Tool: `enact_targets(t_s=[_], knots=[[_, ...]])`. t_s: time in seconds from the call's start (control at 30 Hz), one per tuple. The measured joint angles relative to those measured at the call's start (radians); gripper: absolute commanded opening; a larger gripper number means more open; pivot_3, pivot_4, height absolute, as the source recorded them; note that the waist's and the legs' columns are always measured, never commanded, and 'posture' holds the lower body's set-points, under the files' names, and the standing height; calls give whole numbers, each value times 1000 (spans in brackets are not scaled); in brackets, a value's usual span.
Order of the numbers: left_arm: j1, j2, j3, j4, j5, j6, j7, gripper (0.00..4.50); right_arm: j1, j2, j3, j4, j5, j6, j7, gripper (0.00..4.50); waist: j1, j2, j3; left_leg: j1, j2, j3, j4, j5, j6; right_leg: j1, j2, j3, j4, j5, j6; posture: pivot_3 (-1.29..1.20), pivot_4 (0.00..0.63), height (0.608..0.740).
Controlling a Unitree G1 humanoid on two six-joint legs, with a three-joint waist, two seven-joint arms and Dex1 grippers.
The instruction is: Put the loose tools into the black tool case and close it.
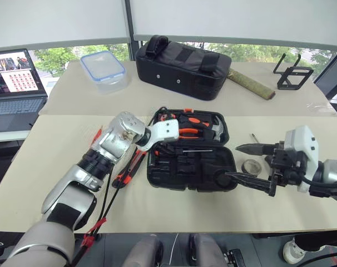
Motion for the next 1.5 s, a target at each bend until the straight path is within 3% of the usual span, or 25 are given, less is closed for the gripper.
enact_targets(t_s=[0.23, 0.4, 0.5, 0.63, 0.93, 1.17, 1.27, 1.5], knots=[[-28, -68, 2, 113, 57, -115, 64, 76, 125, 30, -89, -1, -14, 2, -46, 4500, 22, 0, -1, 2, 0, -1, 5, -1, 3, 6, 0, 2, 0, 2, 3, 0, 150, 715], [5, -18, 69, 38, -24, 19, -30, 76, 218, 43, -187, -2, -10, 14, -39, 4500, -3, 1, -1, -2, 0, 1, 5, 0, 3, -2, 2, 1, 4, 3, 3, 0, 150, 715], [1, 15, 123, -53, -100, 111, -105, 76, 205, 35, -196, 2, -7, 16, -34, 4500, -12, 1, -1, -3, 0, 0, 6, 0, 2, -2, 2, 0, 4, 3, 3, 0, 150, 715], [-48, -24, 150, -38, -110, 135, -70, 76, 149, 31, -171, 23, -9, 16, -40, 4500, -4, 1, -1, -2, -1, 0, 6, 0, 3, 1, 2, 0, 2, 3, 3, 0, 150, 715], [-71, -117, 88, 188, 39, -90, 104, 76, 111, 30, -112, 32, -10, 16, -46, 4500, 1, 1, -1, -3, -1, 0, 6, 0, 3, 0, 0, 1, 1, 3, 3, 0, 150, 715], [-47, -113, 100, 177, 54, -147, 102, 76, 173, 38, -131, 30, -29, 18, -56, 4500, 4, 1, -1, -2, 0, 0, 6, 0, 3, 1, 0, 1, 1, 3, 3, 0, 150, 715], [-31, -84, 153, 157, -7, -91, 47, 768, 191, 56, -141, 66, -80, 19, -111, 4500, -3, 0, -1, -3, 0, 1, 6, 0, 3, -2, 1, 1, 2, 3, 3, 0, 150, 715], [-5, 61, 359, -128, -327, 117, -200, 3318, 138, 141, -136, 233, -197, 39, -295, 4500, -16, 2, -2, -4, -1, 1, 6, 0, 2, -3, 1, 0, 3, 3, 3, 0, 150, 715]])
